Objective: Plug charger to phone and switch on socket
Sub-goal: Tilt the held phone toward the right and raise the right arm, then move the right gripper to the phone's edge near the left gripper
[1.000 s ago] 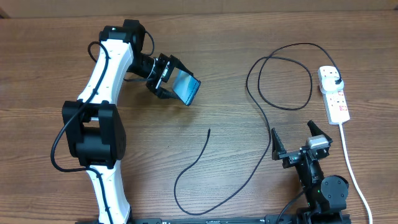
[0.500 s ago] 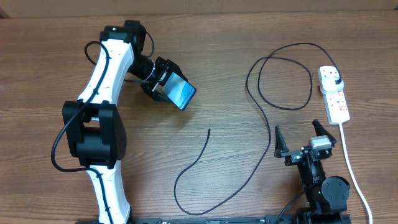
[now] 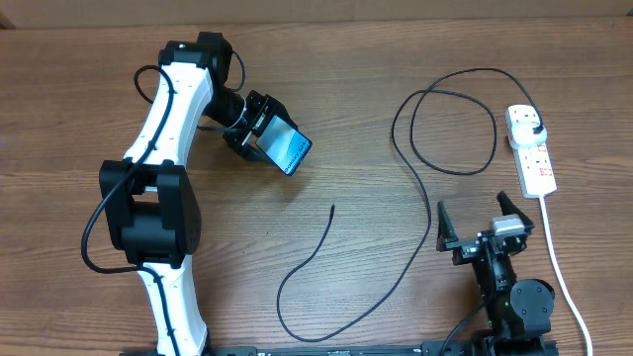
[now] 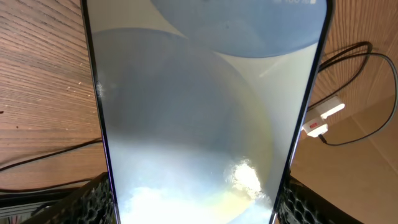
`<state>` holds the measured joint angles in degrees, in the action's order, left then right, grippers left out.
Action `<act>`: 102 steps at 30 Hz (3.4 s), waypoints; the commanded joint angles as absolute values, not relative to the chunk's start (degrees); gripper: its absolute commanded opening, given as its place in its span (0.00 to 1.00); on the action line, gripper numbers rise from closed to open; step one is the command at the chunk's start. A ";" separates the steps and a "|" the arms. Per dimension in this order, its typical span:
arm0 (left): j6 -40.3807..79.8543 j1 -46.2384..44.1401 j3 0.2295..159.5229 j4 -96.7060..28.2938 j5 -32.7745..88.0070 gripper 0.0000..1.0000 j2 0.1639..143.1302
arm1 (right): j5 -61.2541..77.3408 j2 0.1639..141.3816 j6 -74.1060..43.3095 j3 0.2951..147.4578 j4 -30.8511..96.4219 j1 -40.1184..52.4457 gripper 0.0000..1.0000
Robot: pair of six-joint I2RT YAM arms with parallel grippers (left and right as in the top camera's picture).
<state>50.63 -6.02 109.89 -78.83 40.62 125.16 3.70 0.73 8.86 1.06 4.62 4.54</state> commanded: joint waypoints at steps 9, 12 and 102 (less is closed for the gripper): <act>49.76 -6.46 111.70 -79.05 41.58 0.04 125.64 | 20.64 0.19 -0.23 0.82 2.81 4.75 1.00; 49.76 -6.46 111.70 -79.05 41.58 0.04 125.67 | 18.81 0.73 -0.23 3.31 5.23 4.75 1.00; 92.01 -24.38 111.70 -72.93 31.99 0.04 125.67 | 34.24 88.82 -40.80 55.33 21.50 16.69 0.95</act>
<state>88.42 -23.64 110.00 -72.93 30.85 125.16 36.71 88.68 -39.03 54.11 21.82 15.97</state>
